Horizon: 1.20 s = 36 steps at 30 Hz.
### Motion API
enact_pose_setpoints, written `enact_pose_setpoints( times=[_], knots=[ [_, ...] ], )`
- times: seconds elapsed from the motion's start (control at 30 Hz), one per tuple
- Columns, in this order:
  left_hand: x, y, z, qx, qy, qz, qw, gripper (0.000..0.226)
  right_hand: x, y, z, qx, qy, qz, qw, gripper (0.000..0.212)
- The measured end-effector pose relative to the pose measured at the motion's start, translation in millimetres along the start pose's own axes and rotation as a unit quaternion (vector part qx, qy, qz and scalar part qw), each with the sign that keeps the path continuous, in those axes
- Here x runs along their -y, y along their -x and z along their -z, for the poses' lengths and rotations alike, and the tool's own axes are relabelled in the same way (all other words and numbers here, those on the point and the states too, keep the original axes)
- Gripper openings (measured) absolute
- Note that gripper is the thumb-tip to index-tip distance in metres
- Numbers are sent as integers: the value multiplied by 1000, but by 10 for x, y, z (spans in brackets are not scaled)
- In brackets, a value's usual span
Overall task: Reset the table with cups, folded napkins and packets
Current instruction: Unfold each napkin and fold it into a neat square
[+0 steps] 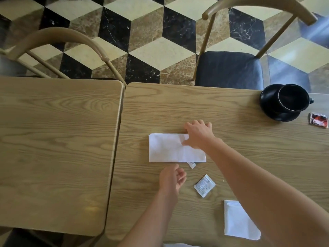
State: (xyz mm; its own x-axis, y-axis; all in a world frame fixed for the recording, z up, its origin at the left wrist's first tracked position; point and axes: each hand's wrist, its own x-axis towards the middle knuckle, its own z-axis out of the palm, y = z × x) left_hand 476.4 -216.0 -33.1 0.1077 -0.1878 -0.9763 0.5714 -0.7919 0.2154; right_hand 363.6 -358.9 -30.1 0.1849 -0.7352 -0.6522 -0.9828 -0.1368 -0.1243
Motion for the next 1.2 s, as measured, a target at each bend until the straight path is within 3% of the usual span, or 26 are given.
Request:
enact_pose_setpoints(
  times=[0.2,0.3,0.4,0.47,0.53,0.63,0.73,0.8,0.9,0.97,1.03,1.17,1.2],
  knots=[
    [-47,92,-152,64,59,71,994,14,181,98,293,21,72,83,994,7],
    [-71,109,-166,89,59,71,992,13,254,259,388,27,44,131,990,9],
    [-133,107,-149,114,9,39,993,9,274,429,447,-17,14,183,983,15],
    [-218,100,-122,164,0,2,986,10,261,514,480,-33,-44,189,980,18],
    [-324,100,-87,237,11,-64,969,27,222,567,477,-41,-151,174,972,18],
    [-467,87,-4,319,-32,-155,934,38,104,615,342,-100,-338,98,931,24],
    [-530,59,64,208,-73,-130,967,19,-27,680,-20,-113,-519,-53,845,28],
    [-496,29,137,139,-133,-121,974,6,-85,759,-369,-39,-605,-148,782,24],
    [-383,6,265,109,-206,-127,964,6,-153,914,-797,50,-643,-222,731,19],
    [-298,20,314,96,-231,-126,960,11,-196,971,-927,49,-656,-234,716,27],
    [-256,59,316,82,-237,-133,959,22,-215,989,-950,39,-644,-231,728,31],
    [-247,166,285,81,-236,-187,950,55,-231,1050,-810,25,-638,-211,740,27],
    [-275,204,265,86,-246,-205,943,54,-241,1061,-758,21,-650,-203,732,25]
  ],
)
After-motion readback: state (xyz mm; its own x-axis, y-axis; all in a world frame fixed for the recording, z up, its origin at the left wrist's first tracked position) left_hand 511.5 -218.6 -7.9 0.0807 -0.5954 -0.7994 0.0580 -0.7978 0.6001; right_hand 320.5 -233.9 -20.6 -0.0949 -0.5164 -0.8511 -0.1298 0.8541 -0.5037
